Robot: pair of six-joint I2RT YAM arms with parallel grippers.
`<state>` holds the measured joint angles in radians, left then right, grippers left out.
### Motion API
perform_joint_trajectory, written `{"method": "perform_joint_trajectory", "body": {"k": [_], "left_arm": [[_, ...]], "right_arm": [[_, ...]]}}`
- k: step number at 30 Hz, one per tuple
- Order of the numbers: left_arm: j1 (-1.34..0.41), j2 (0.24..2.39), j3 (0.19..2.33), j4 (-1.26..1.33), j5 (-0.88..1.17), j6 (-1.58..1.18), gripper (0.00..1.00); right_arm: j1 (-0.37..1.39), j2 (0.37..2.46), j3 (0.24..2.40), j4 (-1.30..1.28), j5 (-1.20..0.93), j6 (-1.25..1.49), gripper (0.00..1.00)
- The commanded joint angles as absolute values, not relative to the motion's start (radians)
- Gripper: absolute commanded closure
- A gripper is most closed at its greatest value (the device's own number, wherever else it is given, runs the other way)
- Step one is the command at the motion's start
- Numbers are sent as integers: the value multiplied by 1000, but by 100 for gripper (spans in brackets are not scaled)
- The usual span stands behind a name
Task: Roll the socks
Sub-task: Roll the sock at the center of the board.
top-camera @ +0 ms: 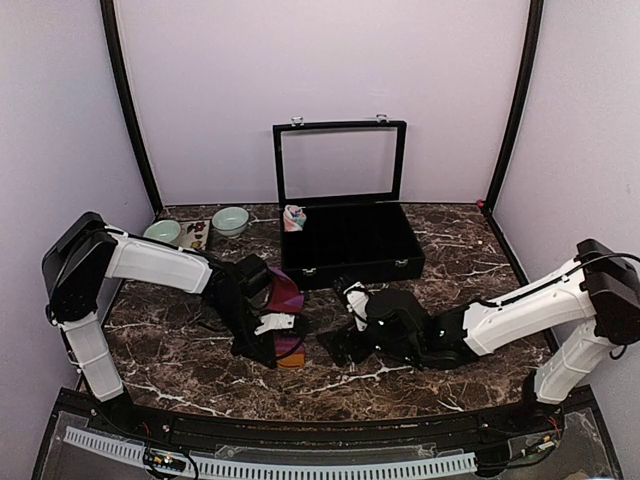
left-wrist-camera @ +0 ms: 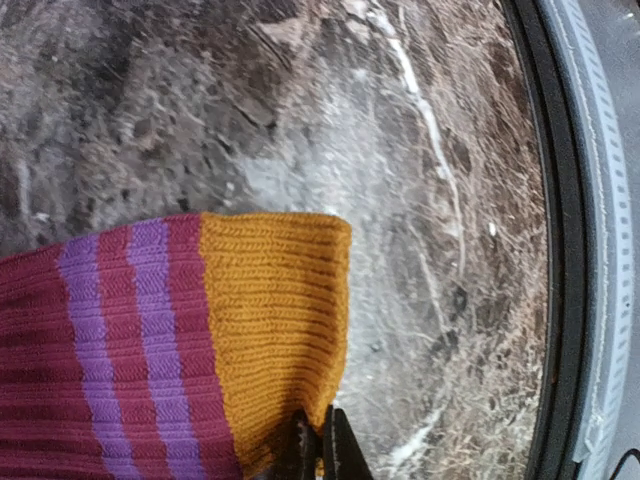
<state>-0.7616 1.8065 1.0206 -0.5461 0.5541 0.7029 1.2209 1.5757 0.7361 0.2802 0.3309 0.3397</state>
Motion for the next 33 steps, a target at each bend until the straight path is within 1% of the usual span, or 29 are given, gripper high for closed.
{"method": "perform_joint_trajectory", "body": {"k": [1,3,5,6,10,13,14,15,16,18,21,23,27,31,33], "left_arm": [[-762,1777,998,-710,618,721,100],[-762,1761,977,-703,621,717,100],[-762,1765,968,-700,620,711,100],[-761,1773,966,-697,619,706,100],[-755,1818,980,-697,643,689,100],[-741,1861,1020,-731,675,688,100],[-735,1873,1036,-745,683,692,100],[-731,1885,1050,-768,692,700,100],[-722,1898,1070,-786,702,705,100],[-702,1928,1101,-828,730,717,100],[-670,1973,1135,-886,803,744,100],[-659,1987,1143,-907,821,765,100],[-648,2015,1159,-932,827,775,100],[-644,2040,1173,-954,816,784,100],[-644,2047,1180,-955,811,780,100]], "right_arm": [[1128,1532,662,321,502,446,0],[1126,1508,610,391,431,414,0],[1123,1454,505,582,344,377,0],[1123,1449,488,633,332,360,0],[1135,1480,551,551,283,245,1],[1201,1493,611,483,263,73,23],[1214,1499,632,458,262,48,29],[1219,1500,647,446,239,40,32],[1225,1499,651,448,185,14,33],[1264,1492,636,475,124,-68,32],[1316,1523,646,483,104,-157,30],[1331,1561,673,473,80,-178,31],[1340,1649,708,522,32,-198,37],[1339,1743,779,524,-8,-223,48],[1339,1779,807,523,-23,-232,52]]}}
